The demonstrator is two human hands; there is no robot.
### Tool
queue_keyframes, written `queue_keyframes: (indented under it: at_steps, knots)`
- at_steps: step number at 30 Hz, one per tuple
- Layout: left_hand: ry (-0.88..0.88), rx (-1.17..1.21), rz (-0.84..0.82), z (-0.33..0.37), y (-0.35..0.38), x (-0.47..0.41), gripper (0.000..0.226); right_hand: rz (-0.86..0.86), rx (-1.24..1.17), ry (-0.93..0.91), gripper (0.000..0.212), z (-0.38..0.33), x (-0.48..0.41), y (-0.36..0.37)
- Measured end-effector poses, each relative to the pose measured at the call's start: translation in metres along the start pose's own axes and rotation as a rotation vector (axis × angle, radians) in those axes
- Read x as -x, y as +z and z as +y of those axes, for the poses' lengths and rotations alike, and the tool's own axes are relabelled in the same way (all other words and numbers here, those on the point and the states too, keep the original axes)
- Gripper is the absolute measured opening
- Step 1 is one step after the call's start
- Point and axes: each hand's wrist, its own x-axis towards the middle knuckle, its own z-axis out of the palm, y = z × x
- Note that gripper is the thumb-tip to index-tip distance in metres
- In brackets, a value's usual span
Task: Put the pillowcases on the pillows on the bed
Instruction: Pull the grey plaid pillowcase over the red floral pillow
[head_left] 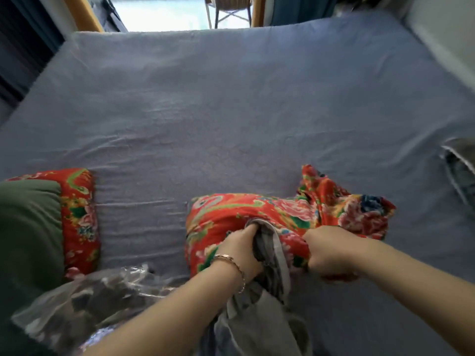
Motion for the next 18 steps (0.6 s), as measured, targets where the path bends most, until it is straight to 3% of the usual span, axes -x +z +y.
queue_keyframes:
  at_steps: [3,5,7,11,14,18]
  knots:
    - [0.123,-0.067,-0.254,0.028,0.018,0.008,0.055,-0.263,-0.062,0.116,0.037,0.025,0.040,0.024]
    - [0.124,-0.088,-0.302,0.032,0.031,0.012,0.046,-0.316,-0.107,0.181,0.041,0.038,0.053,0.045]
    - [0.048,-0.140,-0.245,0.021,0.042,0.012,0.036,-0.246,-0.137,0.224,0.036,0.048,0.049,0.068]
    - [-0.133,-0.132,-0.154,0.002,0.061,0.008,0.038,0.007,-0.190,0.279,0.033,0.061,0.025,0.104]
    - [-0.183,-0.090,-0.112,0.002,0.073,-0.001,0.040,0.140,-0.194,0.213,0.051,0.067,0.002,0.106]
    - [-0.233,-0.120,-0.128,0.008,0.092,-0.014,0.035,0.146,-0.165,0.125,0.087,0.080,-0.038,0.110]
